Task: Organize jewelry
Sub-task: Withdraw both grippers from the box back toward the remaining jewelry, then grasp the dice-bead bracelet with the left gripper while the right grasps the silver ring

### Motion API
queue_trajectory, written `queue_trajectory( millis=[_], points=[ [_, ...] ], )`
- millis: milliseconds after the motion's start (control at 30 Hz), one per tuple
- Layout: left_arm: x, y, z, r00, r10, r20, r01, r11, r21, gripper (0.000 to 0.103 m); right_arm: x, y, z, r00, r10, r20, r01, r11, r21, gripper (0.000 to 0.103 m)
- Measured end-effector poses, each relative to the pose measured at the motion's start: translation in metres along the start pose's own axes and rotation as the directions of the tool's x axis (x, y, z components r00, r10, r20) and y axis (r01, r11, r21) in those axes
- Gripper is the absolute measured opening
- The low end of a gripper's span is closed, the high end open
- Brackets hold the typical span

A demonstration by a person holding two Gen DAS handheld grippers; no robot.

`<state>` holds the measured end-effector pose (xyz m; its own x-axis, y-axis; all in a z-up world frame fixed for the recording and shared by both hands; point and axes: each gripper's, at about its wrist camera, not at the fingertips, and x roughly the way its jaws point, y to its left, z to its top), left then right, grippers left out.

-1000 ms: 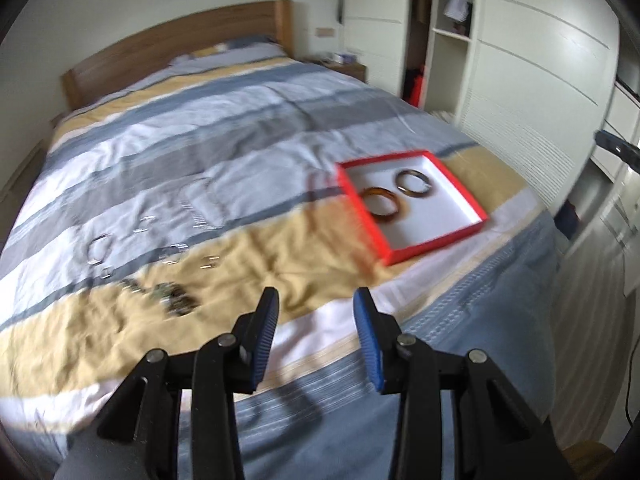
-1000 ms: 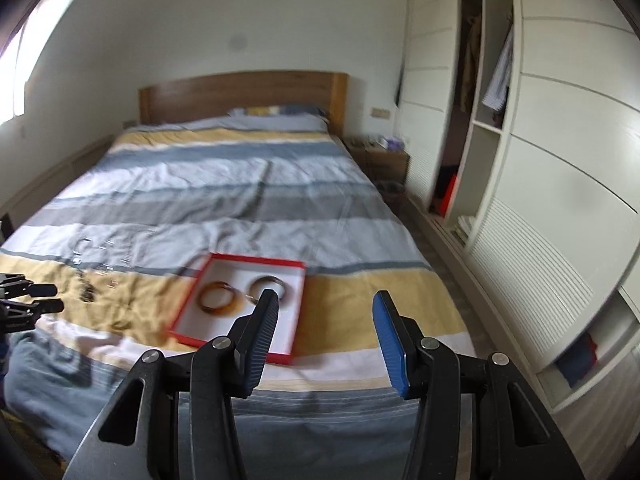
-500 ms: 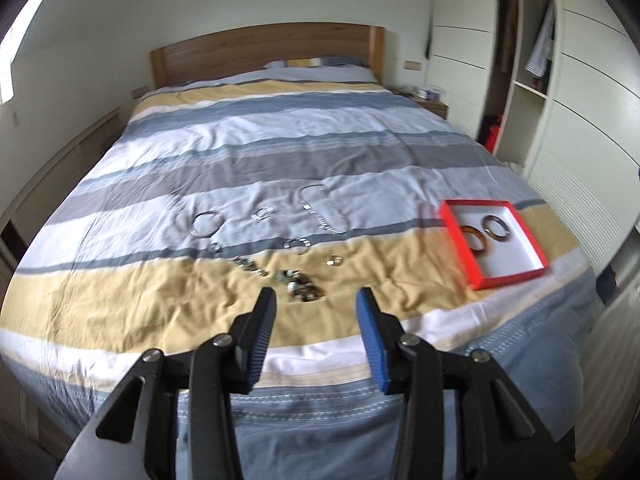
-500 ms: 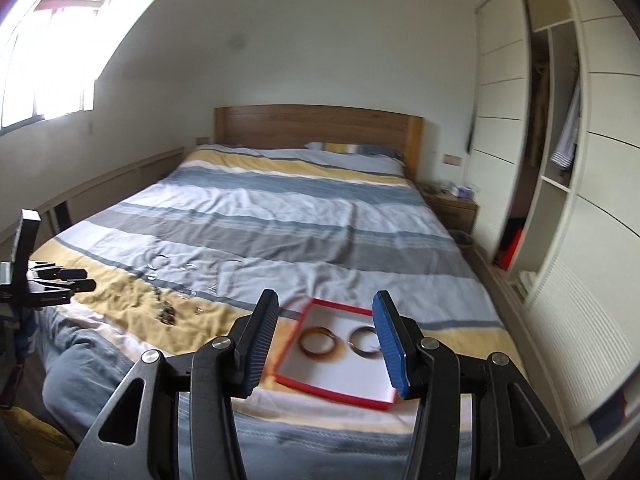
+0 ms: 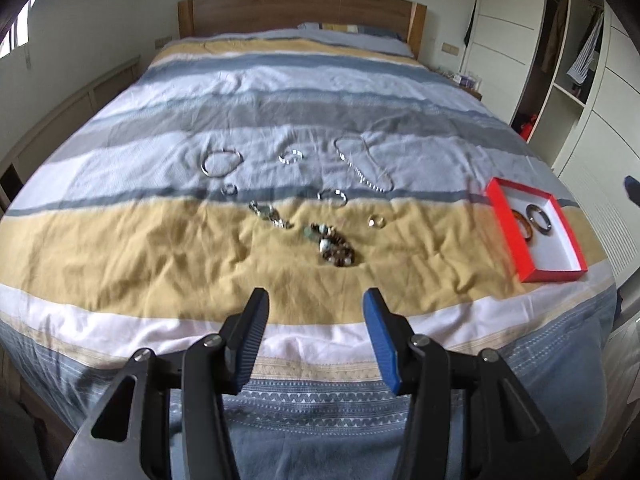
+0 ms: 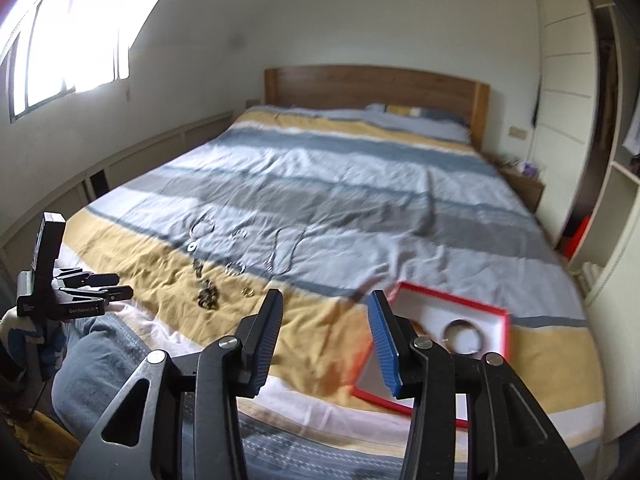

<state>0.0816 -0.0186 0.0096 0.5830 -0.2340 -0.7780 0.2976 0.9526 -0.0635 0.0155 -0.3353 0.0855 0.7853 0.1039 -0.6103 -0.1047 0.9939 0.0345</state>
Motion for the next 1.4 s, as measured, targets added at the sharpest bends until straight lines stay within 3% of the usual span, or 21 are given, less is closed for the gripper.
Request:
queue_trajectory(
  millis=[267, 567, 767, 933, 1067, 1167, 1400],
  points=[
    [0.056, 0.004, 0.01, 0.996, -0.061, -0.064, 0.058, 0.997, -0.045, 0.047, 0.09, 0.015, -0.01, 0.987, 0.099, -0.124, -0.1, 0.995, -0.001, 0.037],
    [0.122, 0.005, 0.034, 0.987, -0.117, -0.108, 0.106, 0.989, -0.098, 0.047, 0.185, 0.034, -0.016, 0.948, 0.223, -0.228, -0.232, 0.973, -0.012, 0.032],
    [0.16, 0.004, 0.042, 0.977, -0.15, -0.151, 0.132, 0.983, -0.126, 0.047, 0.228, 0.045, -0.02, 0.923, 0.284, -0.261, -0.296, 0.955, -0.006, 0.031],
    [0.178, 0.0, 0.038, 0.979, -0.132, -0.158, 0.119, 0.989, -0.092, 0.046, 0.254, 0.054, -0.02, 0.904, 0.319, -0.284, -0.338, 0.941, -0.019, 0.031],
    [0.178, 0.01, 0.035, 0.985, -0.101, -0.138, 0.088, 0.992, -0.096, 0.018, 0.274, 0.066, -0.02, 0.888, 0.35, -0.299, -0.374, 0.927, -0.025, 0.031],
    [0.178, 0.024, 0.032, 0.982, -0.141, -0.123, 0.122, 0.981, -0.15, 0.016, 0.286, 0.074, -0.021, 0.88, 0.363, -0.307, -0.39, 0.92, -0.029, 0.031],
    [0.184, 0.026, 0.027, 0.982, -0.155, -0.108, 0.138, 0.979, -0.149, 0.016, 0.311, 0.083, -0.024, 0.874, 0.367, -0.318, -0.39, 0.921, -0.009, 0.031]
  ],
)
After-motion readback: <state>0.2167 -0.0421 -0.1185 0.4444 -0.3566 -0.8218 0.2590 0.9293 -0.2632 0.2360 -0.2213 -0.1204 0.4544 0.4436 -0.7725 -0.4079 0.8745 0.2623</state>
